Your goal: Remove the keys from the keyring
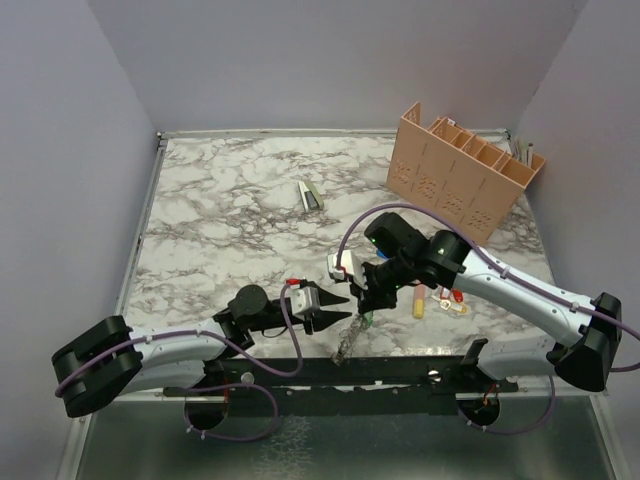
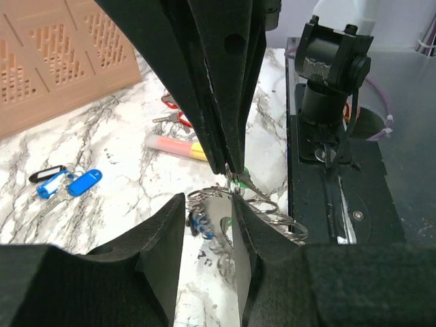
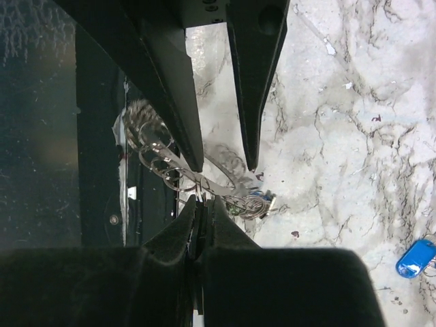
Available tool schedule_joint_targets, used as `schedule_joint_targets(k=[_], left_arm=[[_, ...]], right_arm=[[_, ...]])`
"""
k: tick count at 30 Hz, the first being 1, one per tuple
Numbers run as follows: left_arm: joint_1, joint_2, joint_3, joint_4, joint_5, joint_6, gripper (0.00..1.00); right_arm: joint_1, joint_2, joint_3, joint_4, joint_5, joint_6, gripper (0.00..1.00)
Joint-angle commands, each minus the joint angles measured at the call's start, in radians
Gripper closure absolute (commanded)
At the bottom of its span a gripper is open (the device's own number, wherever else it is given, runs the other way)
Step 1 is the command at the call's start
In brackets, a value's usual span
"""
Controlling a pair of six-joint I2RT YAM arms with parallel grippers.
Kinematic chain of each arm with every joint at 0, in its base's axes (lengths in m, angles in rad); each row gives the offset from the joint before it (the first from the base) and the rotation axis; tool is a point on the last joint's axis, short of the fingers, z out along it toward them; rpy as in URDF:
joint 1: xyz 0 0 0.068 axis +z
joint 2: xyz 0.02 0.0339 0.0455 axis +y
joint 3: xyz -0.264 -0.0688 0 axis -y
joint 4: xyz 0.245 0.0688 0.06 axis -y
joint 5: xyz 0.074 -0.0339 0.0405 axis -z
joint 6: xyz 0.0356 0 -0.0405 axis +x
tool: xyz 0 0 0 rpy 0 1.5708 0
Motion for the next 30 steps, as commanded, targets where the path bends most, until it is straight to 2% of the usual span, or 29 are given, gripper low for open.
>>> schedule_joint_targets(k=[1, 11, 20, 30], left_arm=[[-0.003, 0.047, 0.047, -0.016, 0.044, 0.007, 0.65], [-0.003, 0.074, 0.08, -0.014, 0.098, -0.005, 0.62], [-0.003, 0.062, 0.063, -0.013, 0.079, -0.022, 0.58], [-0.009, 0.105, 0.082, -0.012, 0.078, -0.046, 0.65]], right_arm=[[0.0, 0.003, 0.029, -0.022, -0.002, -0.009, 0.99], [0.0, -0.006, 0.023, 0.003, 0.002, 0.018, 0.99], [-0.001, -0.009, 0.013, 0.029, 0.013, 0.046, 0.99], [0.0, -0.012, 0.006, 0.062, 0.04, 0.099, 0.99]])
